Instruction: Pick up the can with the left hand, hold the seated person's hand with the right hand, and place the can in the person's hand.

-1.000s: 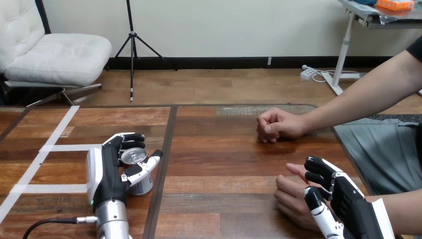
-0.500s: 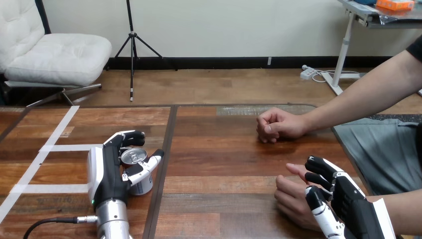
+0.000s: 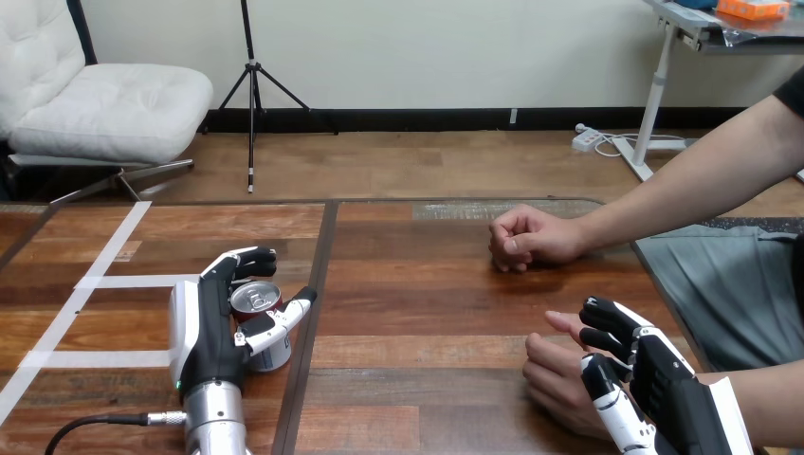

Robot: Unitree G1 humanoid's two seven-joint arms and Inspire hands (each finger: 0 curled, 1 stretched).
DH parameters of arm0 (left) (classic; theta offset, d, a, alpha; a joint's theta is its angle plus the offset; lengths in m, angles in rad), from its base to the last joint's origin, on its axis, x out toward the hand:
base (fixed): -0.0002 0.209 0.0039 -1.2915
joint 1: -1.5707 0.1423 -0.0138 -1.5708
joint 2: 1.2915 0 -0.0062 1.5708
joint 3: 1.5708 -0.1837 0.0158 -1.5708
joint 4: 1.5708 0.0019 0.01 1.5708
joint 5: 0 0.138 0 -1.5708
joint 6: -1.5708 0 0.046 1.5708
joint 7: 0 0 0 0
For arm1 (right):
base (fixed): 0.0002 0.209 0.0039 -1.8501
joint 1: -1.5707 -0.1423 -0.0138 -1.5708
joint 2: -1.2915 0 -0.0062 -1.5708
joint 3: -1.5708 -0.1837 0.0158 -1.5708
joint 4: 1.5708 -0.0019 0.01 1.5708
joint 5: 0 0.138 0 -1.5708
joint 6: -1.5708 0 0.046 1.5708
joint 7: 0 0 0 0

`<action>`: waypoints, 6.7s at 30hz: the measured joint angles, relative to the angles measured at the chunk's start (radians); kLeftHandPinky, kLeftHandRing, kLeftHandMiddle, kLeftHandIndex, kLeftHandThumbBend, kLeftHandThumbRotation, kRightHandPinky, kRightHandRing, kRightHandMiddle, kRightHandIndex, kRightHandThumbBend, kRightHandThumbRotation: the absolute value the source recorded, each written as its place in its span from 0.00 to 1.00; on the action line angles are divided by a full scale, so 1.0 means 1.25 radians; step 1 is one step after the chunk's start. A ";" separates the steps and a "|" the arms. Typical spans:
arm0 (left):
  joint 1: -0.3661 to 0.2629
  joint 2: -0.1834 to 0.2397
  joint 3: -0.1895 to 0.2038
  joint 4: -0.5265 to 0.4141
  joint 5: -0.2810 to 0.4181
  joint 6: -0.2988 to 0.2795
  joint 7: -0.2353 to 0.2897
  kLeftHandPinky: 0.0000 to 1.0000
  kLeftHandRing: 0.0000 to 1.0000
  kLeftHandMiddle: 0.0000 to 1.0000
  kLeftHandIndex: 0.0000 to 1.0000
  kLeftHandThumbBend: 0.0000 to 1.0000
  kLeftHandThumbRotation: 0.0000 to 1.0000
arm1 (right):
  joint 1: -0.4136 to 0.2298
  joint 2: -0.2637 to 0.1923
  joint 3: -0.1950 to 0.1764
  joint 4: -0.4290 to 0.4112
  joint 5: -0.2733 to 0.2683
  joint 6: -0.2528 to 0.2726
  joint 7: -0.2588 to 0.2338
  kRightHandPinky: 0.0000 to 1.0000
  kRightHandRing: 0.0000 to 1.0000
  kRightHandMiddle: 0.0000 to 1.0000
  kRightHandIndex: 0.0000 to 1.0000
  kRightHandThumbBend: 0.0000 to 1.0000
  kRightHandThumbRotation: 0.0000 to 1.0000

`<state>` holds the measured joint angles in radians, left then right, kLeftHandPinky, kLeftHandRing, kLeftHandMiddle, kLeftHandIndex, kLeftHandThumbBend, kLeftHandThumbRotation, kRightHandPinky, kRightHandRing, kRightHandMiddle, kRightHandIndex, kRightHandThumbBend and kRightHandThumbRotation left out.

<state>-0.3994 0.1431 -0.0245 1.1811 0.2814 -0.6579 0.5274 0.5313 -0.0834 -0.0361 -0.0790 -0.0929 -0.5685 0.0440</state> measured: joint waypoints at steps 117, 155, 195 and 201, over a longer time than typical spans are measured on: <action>0.000 -0.014 0.006 -0.031 -0.039 -0.005 0.014 0.42 0.49 0.52 0.52 0.62 0.00 | -0.001 0.000 0.006 -0.013 0.012 0.012 0.017 0.75 0.82 0.83 0.81 0.57 0.67; 0.000 -0.032 0.006 -0.078 -0.045 -0.008 -0.007 0.42 0.49 0.53 0.52 0.60 0.00 | -0.021 0.000 0.016 -0.012 0.013 0.011 0.017 0.76 0.82 0.83 0.81 0.58 0.67; 0.107 -0.032 0.012 -0.214 -0.073 0.024 -0.053 0.62 0.71 0.75 0.71 0.73 0.00 | -0.022 -0.003 0.013 -0.012 0.013 0.011 0.018 0.76 0.83 0.84 0.81 0.57 0.67; 0.141 -0.031 0.014 -0.262 -0.073 0.042 -0.062 0.61 0.70 0.74 0.70 0.74 0.00 | -0.024 -0.004 0.010 -0.011 0.016 0.011 0.020 0.75 0.82 0.84 0.82 0.57 0.67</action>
<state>-0.2228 0.1044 -0.0071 0.8531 0.1903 -0.6057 0.4495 0.5014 -0.0883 -0.0241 -0.0924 -0.0728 -0.5543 0.0689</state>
